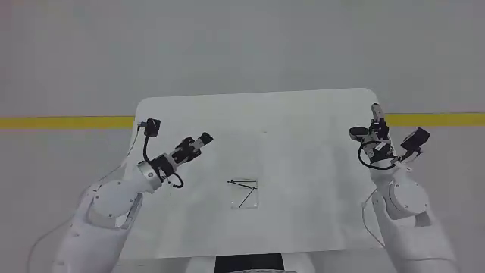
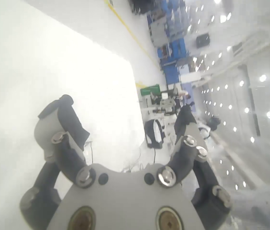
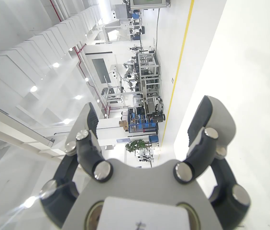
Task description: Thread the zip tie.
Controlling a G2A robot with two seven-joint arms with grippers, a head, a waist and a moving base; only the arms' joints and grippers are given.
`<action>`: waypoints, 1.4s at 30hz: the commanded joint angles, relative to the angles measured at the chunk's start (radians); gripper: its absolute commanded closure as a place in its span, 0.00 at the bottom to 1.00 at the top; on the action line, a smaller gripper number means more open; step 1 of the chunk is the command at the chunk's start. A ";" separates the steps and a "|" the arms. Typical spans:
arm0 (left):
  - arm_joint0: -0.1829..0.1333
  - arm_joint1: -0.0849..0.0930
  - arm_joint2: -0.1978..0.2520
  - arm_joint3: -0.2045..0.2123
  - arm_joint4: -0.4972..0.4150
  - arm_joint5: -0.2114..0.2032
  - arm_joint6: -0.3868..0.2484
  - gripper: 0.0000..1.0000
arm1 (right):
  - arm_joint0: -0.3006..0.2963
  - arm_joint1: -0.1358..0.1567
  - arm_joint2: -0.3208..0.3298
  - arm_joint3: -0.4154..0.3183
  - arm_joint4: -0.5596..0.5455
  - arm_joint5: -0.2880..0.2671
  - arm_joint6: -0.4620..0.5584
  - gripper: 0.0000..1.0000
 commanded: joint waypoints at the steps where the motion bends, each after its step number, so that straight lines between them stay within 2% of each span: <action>1: -0.002 0.002 -0.005 0.005 0.013 -0.022 -0.014 0.00 | 0.000 0.000 0.000 0.000 0.000 0.000 0.000 0.00; 10: -0.002 0.002 -0.005 0.005 0.013 -0.022 -0.014 0.00 | 0.000 0.000 0.000 0.000 0.000 0.000 0.000 0.00; 11: -0.007 0.004 0.002 -0.010 0.041 -0.032 -0.029 0.00 | 0.000 0.000 0.000 0.000 0.000 0.000 0.000 0.00; 12: -0.018 0.006 0.026 -0.030 0.111 -0.037 -0.061 0.00 | 0.000 0.000 0.000 0.000 0.000 0.000 0.000 0.00; 14: -0.047 0.008 0.065 -0.047 0.169 -0.026 -0.091 0.00 | 0.000 0.000 0.000 0.000 0.000 0.000 0.000 0.00; 17: -0.090 0.009 0.120 -0.060 0.238 -0.016 -0.136 0.00 | 0.000 0.000 0.000 0.000 0.000 0.000 0.000 0.00; 21: -0.148 0.008 0.219 -0.080 0.371 0.015 -0.188 0.00 | 0.000 0.000 0.000 0.000 0.000 0.000 0.000 0.00; 23: -0.166 0.008 0.263 -0.082 0.436 0.029 -0.220 0.00 | 0.000 0.000 0.000 0.000 0.000 0.000 0.000 0.00; 24: -0.173 0.009 0.286 -0.081 0.477 0.037 -0.245 0.00 | 0.000 0.000 0.000 0.000 0.000 0.000 0.000 0.00; 25: -0.182 0.012 0.321 -0.076 0.541 0.027 -0.299 0.00 | 0.000 0.000 0.000 0.000 0.000 0.000 0.000 0.00; 26: -0.189 0.014 0.336 -0.074 0.578 0.019 -0.325 0.00 | 0.000 0.000 0.000 0.000 0.000 0.000 0.000 0.00; 37: -0.189 0.014 0.336 -0.074 0.578 0.019 -0.325 0.00 | 0.000 0.000 0.000 0.000 0.000 0.000 0.000 0.00; 38: -0.194 0.014 0.341 -0.084 0.596 0.010 -0.330 0.00 | 0.000 0.000 0.000 0.000 0.000 0.000 0.000 0.00; 39: -0.206 0.015 0.362 -0.093 0.643 0.004 -0.342 0.00 | 0.000 0.000 0.000 0.000 0.000 0.000 0.000 0.00; 42: -0.245 0.009 0.426 -0.091 0.695 0.024 -0.363 0.00 | 0.000 0.000 0.000 0.000 0.000 0.000 0.000 0.00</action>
